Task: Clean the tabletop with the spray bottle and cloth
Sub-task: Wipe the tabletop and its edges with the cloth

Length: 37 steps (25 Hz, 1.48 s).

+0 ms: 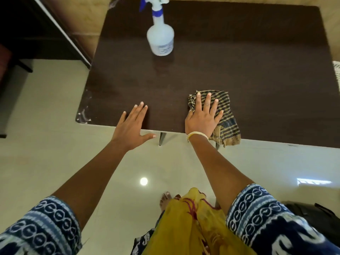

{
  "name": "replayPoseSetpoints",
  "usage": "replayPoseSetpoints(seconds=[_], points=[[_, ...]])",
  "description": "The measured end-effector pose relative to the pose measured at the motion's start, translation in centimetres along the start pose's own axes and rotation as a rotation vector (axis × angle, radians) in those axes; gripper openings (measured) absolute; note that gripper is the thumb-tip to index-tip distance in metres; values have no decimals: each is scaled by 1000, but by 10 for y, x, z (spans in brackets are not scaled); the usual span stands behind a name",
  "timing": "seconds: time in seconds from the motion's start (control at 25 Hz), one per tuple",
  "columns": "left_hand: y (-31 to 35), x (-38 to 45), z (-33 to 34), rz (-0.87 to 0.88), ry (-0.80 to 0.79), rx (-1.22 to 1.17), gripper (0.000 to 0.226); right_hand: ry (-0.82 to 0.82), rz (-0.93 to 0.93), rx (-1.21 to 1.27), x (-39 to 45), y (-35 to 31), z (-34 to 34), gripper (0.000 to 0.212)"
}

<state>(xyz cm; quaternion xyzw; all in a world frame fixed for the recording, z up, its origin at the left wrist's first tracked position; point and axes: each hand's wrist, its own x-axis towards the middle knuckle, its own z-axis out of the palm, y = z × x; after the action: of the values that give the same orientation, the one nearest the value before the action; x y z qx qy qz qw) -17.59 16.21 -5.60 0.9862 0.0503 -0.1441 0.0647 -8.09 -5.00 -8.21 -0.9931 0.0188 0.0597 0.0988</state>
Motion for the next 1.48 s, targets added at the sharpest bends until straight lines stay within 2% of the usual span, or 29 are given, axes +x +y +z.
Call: replayPoseSetpoints(seconds=[0.24,0.44,0.68,0.76,0.88,0.96,1.0,1.24,1.32,1.36,1.48], points=[[-46,-17,3,-10,-50,-127,79,-26,-117,-13,-25,-70,14,61],[-53,-13,-2,19,-94,-194,81,-58,-220,-21,-39,-114,25,62],[-49,-26,12,-46,88,-190,75,-126,-431,-65,-37,-144,31,66],[-56,-32,16,-63,169,-269,70,-145,-479,-83,-36,-152,32,65],[-66,-41,16,-116,376,-471,44,-157,-536,-101,-34,-162,36,65],[-75,-47,14,-219,575,-488,24,-159,-596,-122,-33,-173,39,64],[-80,-51,13,-296,636,-505,21,-159,-627,-126,-31,-180,40,64],[-131,-68,11,-844,792,-740,21,-130,-764,-157,-21,-233,55,65],[-154,-59,10,-986,758,-924,25,-122,-783,-157,-15,-257,59,66],[-167,-53,7,-1032,700,-1102,27,-123,-792,-164,-12,-270,61,65],[-190,-38,-12,-1055,403,-1674,30,-118,-814,-190,-2,-308,66,64]])
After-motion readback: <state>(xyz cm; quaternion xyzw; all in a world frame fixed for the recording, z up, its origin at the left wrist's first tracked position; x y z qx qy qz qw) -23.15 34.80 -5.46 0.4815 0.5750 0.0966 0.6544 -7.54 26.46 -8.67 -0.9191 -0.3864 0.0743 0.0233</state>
